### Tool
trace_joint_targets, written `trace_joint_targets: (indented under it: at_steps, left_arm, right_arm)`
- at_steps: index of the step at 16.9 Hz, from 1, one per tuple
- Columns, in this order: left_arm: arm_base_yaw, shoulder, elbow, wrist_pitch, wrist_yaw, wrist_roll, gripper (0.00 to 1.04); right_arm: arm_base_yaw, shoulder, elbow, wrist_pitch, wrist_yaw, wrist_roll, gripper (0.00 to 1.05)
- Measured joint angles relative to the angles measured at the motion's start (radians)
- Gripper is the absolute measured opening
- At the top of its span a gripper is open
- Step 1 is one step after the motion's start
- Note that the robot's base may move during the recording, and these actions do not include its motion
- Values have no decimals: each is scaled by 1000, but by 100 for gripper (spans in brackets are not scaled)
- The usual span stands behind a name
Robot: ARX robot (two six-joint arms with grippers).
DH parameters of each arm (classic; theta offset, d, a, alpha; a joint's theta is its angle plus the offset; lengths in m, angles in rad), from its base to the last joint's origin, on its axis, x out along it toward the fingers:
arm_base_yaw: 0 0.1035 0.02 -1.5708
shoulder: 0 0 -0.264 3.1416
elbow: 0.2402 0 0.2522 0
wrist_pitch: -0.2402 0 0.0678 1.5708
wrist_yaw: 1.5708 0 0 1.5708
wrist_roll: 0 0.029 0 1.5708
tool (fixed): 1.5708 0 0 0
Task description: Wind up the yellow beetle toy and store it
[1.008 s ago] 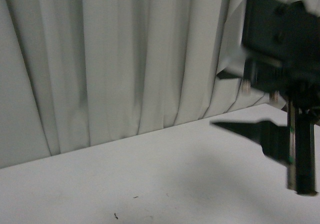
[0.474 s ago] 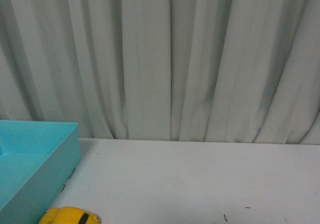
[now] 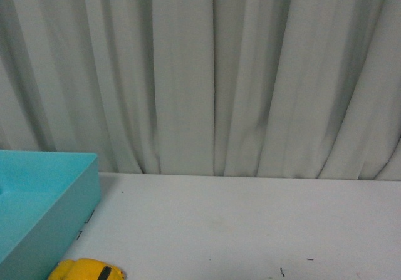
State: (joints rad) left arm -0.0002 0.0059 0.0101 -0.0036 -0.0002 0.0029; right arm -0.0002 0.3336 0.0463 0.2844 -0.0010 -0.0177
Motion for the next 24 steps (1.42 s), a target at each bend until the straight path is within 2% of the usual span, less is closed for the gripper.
trace_joint_targets:
  at_steps: [2, 9, 10, 11, 19, 20, 21, 23, 24]
  left_arm:
    - [0, 0, 0, 0, 0, 0, 98]
    - [0, 0, 0, 0, 0, 0, 98]
    - [0, 0, 0, 0, 0, 0, 98]
    - [0, 0, 0, 0, 0, 0, 98]
    - [0, 0, 0, 0, 0, 0, 98]
    - [0, 0, 0, 0, 0, 0, 98]
    - [0, 0, 0, 0, 0, 0, 98]
    - [0, 0, 0, 0, 0, 0, 98]
    - [-48, 67, 50, -135, -102, -91, 98]
  right_arm:
    - [0, -40, -25, 8, 0, 0, 2]
    - [0, -166, -36, -117, 0, 1, 2]
    - [0, -259, -35, -263, -3, 3, 2]
    - [0, -330, -35, -281, 0, 2, 2]
    - [0, -331, -35, -288, 1, 3, 2]
    - [0, -331, -35, -288, 1, 3, 17]
    - [0, -331, -35, -288, 1, 3, 42]
    - [0, -331, -35, -288, 1, 3, 75]
    - [0, -331, -35, -288, 1, 3, 100]
